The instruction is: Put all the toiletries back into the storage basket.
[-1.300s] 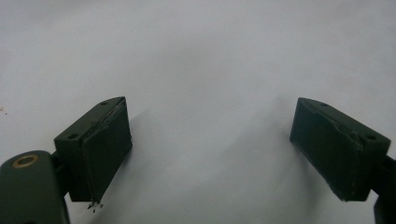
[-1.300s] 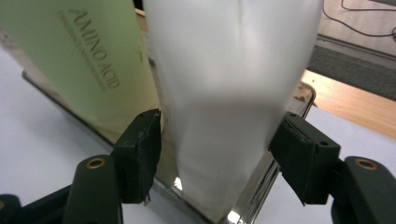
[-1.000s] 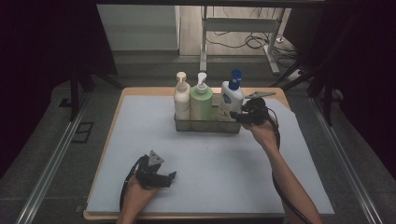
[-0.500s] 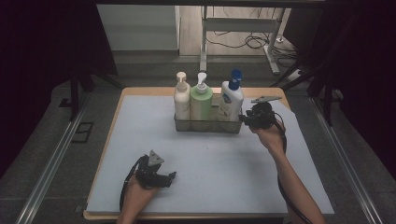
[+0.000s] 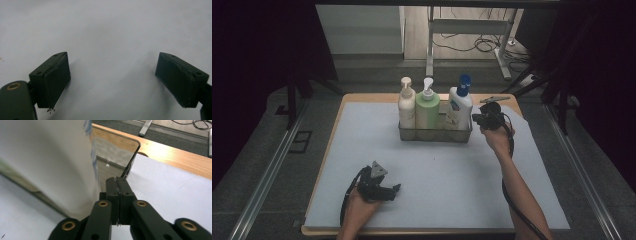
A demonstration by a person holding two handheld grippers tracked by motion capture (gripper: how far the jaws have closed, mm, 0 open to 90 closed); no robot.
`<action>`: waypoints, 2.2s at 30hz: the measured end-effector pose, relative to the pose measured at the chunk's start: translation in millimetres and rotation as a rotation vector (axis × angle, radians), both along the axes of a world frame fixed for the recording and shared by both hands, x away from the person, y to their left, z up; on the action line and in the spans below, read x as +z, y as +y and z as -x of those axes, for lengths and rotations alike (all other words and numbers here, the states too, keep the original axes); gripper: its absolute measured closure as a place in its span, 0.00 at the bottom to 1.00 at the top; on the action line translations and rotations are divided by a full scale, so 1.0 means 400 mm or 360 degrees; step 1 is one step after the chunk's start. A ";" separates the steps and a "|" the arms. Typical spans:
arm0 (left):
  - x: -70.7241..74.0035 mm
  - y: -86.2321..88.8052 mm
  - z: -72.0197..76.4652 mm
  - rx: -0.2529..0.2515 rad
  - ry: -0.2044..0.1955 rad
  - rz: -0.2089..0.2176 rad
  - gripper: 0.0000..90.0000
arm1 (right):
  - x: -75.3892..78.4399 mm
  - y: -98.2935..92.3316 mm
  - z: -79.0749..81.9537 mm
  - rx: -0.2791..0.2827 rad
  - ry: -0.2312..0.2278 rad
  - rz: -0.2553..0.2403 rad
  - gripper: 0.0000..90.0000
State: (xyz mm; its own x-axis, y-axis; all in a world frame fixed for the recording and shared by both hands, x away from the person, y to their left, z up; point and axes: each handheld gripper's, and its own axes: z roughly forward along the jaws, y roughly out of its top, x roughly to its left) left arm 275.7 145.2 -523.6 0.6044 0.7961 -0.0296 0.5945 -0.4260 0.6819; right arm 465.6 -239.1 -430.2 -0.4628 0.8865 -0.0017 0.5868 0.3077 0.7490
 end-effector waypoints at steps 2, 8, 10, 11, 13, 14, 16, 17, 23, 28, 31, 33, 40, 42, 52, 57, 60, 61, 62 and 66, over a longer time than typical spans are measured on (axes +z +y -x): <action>0.000 0.000 0.000 0.0000 0.0000 0.0000 0.14 | -0.004 0.004 -0.010 -0.0005 0.0006 -0.0005 1.00; 0.000 0.000 0.000 -0.0002 0.0000 -0.0003 0.14 | -0.018 0.011 -0.034 -0.0012 0.0035 -0.0045 1.00; 0.000 0.000 0.000 0.0000 0.0000 0.0000 0.14 | -0.022 0.013 -0.040 -0.0001 0.0045 -0.0066 1.00; 0.000 0.000 0.000 -0.0001 0.0000 -0.0001 0.14 | -0.025 0.015 -0.042 0.0001 0.0050 -0.0071 1.00; 0.000 0.000 0.000 -0.0001 -0.0001 -0.0001 0.14 | -0.029 0.018 -0.047 0.0007 0.0062 -0.0080 1.00; 0.000 0.000 0.000 0.0000 -0.0001 0.0000 0.14 | -0.032 0.019 -0.050 0.0019 0.0065 -0.0077 1.00; 0.000 0.000 0.000 0.0000 0.0000 0.0000 0.14 | -0.037 0.022 -0.053 0.0026 0.0075 -0.0086 1.00; 0.000 0.000 0.000 -0.0001 0.0000 0.0000 0.14 | -0.040 0.024 -0.054 0.0030 0.0086 -0.0092 1.00; 0.000 0.000 0.000 -0.0001 0.0000 0.0000 0.14 | -0.050 0.028 -0.055 0.0026 0.0097 -0.0102 1.00; 0.000 0.000 0.000 -0.0001 0.0000 0.0000 0.14 | -0.049 0.031 -0.052 0.0028 0.0108 -0.0109 1.00; 0.000 0.000 0.000 0.0000 0.0000 0.0000 0.14 | -0.053 0.035 -0.050 0.0039 0.0118 -0.0110 1.00; 0.000 0.000 0.000 0.0000 0.0000 0.0000 0.14 | -0.057 0.040 -0.048 0.0042 0.0121 -0.0103 1.00; 0.000 0.000 0.000 -0.0001 0.0000 0.0000 0.14 | -0.066 0.048 -0.050 0.0042 0.0131 -0.0098 1.00; 0.000 0.000 0.000 0.0000 0.0000 0.0000 0.14 | -0.066 0.048 -0.049 0.0042 0.0129 -0.0092 1.00; 0.000 0.000 0.000 0.0000 0.0001 0.0000 0.14 | -0.072 0.058 -0.048 0.0046 0.0145 -0.0080 1.00; 0.000 0.000 0.000 0.0000 0.0000 0.0000 0.14 | -0.078 0.063 -0.047 0.0055 0.0150 -0.0079 1.00; 0.000 0.000 0.000 0.0000 0.0000 0.0000 0.14 | -0.080 0.068 -0.046 0.0068 0.0158 -0.0084 1.00; 0.000 0.000 0.000 0.0000 0.0000 0.0000 0.14 | -0.080 0.071 -0.046 0.0074 0.0157 -0.0083 1.00; 0.000 0.000 0.000 0.0001 0.0001 0.0000 0.14 | -0.081 0.074 -0.045 0.0077 0.0159 -0.0081 1.00; 0.000 0.000 0.000 0.0000 0.0001 0.0000 0.14 | -0.084 0.078 -0.045 0.0088 0.0164 -0.0083 1.00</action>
